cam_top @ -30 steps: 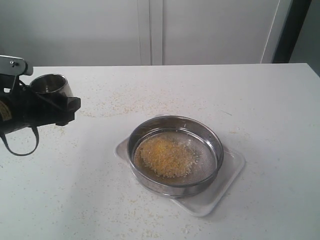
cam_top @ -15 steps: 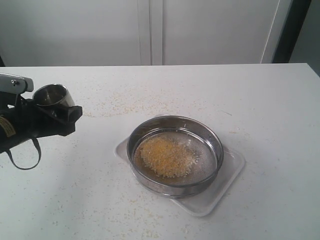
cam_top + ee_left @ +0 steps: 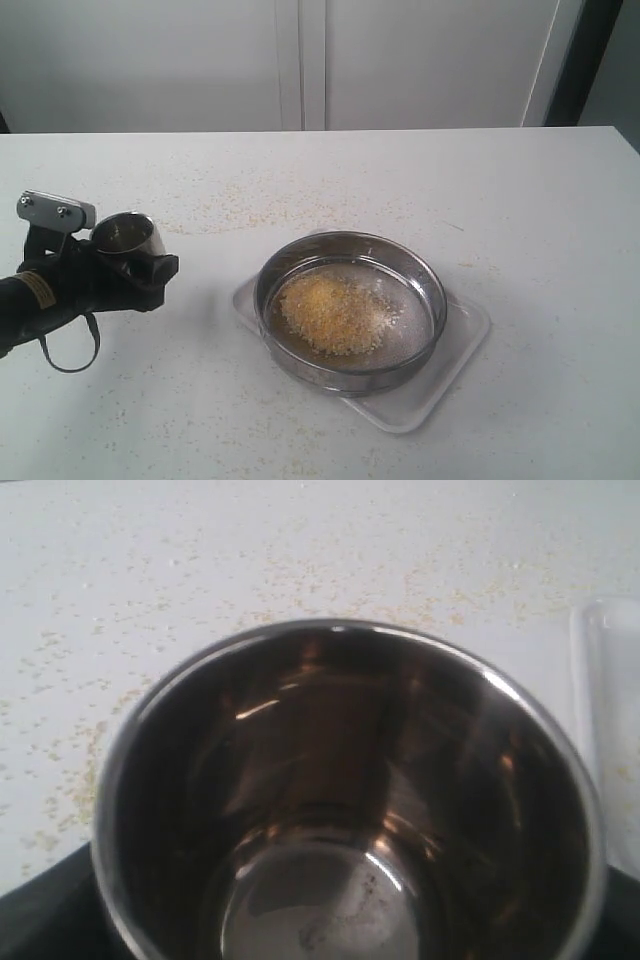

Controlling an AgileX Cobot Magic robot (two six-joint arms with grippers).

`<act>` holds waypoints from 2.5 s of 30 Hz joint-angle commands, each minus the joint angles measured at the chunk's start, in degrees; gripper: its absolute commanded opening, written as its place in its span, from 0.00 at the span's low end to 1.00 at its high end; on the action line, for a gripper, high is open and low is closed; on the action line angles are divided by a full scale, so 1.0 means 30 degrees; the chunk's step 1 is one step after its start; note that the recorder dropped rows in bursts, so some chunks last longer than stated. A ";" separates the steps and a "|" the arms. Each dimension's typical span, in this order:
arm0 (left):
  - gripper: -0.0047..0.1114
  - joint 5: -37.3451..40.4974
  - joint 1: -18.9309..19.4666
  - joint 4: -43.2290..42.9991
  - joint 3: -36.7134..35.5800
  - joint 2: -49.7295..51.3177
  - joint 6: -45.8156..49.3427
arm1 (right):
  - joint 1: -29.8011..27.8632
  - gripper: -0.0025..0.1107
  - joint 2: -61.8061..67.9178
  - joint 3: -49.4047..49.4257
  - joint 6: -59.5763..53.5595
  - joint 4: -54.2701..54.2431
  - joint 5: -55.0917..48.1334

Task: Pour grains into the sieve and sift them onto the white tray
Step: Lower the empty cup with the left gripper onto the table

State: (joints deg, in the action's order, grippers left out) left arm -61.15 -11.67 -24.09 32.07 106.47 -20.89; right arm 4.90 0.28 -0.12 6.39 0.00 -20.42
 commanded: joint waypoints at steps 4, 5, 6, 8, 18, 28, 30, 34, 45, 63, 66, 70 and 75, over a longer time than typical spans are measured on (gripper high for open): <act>0.04 -0.1523 0.1382 -0.0358 -0.0124 0.0949 -0.0244 | -0.0126 0.02 -0.0095 0.0042 -0.0031 0.0000 0.0265; 0.04 -0.1571 0.1502 -0.0502 -0.0124 0.1042 -0.0244 | -0.0126 0.02 -0.0095 0.0042 -0.0031 0.0000 0.0265; 0.04 -0.1571 0.1581 -0.0637 -0.0124 0.1164 -0.0244 | -0.0126 0.02 -0.0095 0.0042 -0.0031 0.0000 0.0265; 0.04 -0.1571 0.1577 -0.0637 -0.0124 0.1452 0.0060 | -0.0126 0.02 -0.0095 0.0042 -0.0031 0.0000 0.0265; 0.04 -0.1716 0.1577 -0.0709 -0.0124 0.2319 0.0064 | -0.0126 0.02 -0.0095 0.0042 -0.0031 0.0000 0.0265; 0.04 -0.0962 0.1577 -0.0709 -0.0124 0.2348 0.0095 | -0.0126 0.02 -0.0095 0.0042 -0.0031 0.0000 0.0265; 0.07 -0.1124 0.1577 -0.0709 -0.0124 0.2348 0.0105 | -0.0126 0.02 -0.0095 0.0042 -0.0031 0.0000 0.0265; 0.28 -0.1599 0.1577 -0.0709 -0.0124 0.2348 0.0827 | -0.0126 0.02 -0.0095 0.0042 -0.0031 0.0000 0.0265; 0.95 -0.1595 0.1577 -0.0709 -0.0124 0.2348 0.1055 | -0.0126 0.02 -0.0095 0.0042 -0.0031 0.0000 0.0265; 0.95 -0.1735 0.1577 -0.1203 -0.0124 -0.0221 0.0969 | -0.0126 0.02 -0.0095 0.0042 -0.0031 0.0000 0.0265; 0.95 -0.1735 0.1577 -0.1203 -0.0124 -0.0949 0.0895 | -0.0126 0.02 -0.0095 0.0042 -0.0031 0.0000 0.0265; 0.95 -0.1467 0.1577 -0.1203 -0.0124 -0.2005 0.0425 | -0.0126 0.02 -0.0095 0.0042 -0.0031 0.0000 0.0265; 0.95 0.0121 0.1577 -0.1474 -0.0124 -0.3459 0.0383 | -0.0126 0.02 -0.0095 0.0042 -0.0031 0.0000 0.0265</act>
State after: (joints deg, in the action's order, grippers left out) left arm -63.40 -7.19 -27.55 31.98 98.70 -19.08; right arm 4.90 0.28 -0.12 6.39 0.00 -20.42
